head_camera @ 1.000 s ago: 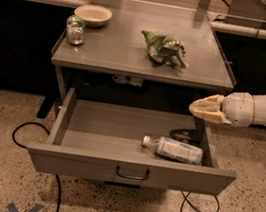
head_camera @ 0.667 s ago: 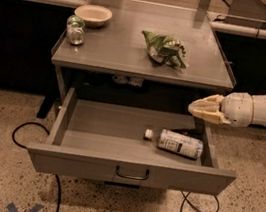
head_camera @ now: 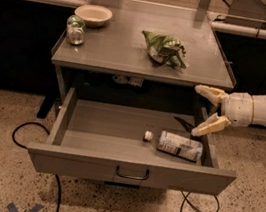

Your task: Pick blue plastic bottle from top drawer and place on counter

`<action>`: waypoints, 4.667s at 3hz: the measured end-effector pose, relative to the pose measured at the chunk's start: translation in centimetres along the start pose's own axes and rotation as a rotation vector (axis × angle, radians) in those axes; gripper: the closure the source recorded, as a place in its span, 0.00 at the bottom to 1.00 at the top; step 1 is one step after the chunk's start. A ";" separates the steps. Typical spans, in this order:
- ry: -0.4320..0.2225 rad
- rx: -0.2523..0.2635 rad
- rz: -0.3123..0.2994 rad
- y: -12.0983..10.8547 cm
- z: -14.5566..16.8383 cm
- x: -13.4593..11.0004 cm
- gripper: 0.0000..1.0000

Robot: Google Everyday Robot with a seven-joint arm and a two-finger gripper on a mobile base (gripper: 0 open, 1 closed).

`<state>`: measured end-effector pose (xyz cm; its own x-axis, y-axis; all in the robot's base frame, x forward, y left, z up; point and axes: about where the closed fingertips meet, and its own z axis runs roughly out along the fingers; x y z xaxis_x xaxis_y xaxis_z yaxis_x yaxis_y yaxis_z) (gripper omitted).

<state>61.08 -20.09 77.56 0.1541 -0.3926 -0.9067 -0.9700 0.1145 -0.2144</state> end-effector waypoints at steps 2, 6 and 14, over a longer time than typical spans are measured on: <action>0.128 0.010 0.006 -0.2 0.4 0.3 0.00; 0.468 -0.220 0.059 5.2 6.8 2.9 0.00; 0.656 -0.202 0.225 6.1 9.6 8.7 0.00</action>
Offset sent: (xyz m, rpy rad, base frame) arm 0.0086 -0.0118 -0.0028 -0.5908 0.0752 -0.1981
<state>58.35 -14.06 64.87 -0.1368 -0.8537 -0.5025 -0.9905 0.1112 0.0808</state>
